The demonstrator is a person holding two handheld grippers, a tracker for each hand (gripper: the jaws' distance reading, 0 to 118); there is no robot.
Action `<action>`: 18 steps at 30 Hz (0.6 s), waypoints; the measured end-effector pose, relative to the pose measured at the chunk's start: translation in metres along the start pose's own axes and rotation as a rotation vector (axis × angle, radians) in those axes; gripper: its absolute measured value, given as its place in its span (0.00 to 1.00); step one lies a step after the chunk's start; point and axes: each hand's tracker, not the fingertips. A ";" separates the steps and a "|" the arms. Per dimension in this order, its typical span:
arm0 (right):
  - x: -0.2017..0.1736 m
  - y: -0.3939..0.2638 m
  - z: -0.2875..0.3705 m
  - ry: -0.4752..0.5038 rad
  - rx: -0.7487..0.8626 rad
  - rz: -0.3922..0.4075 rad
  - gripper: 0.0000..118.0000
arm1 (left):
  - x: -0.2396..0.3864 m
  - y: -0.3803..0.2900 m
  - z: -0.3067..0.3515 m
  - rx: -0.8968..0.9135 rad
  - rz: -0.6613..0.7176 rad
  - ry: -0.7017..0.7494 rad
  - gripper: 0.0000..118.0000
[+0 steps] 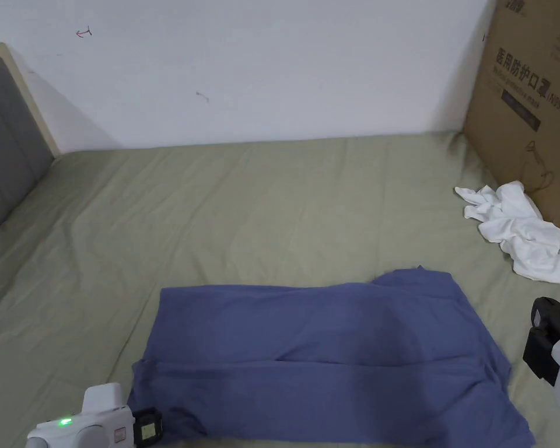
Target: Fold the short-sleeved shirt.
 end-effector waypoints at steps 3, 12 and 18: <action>0.000 -0.001 -0.002 -0.005 -0.012 0.004 0.00 | 0.000 -0.005 -0.005 -0.014 -0.011 -0.044 0.25; 0.045 -0.073 -0.063 -0.031 -0.337 0.016 0.69 | 0.010 0.001 0.028 0.083 0.003 -0.119 0.02; 0.053 -0.137 -0.106 -0.044 -0.566 -0.026 0.76 | 0.005 0.008 0.049 0.123 0.025 -0.155 0.02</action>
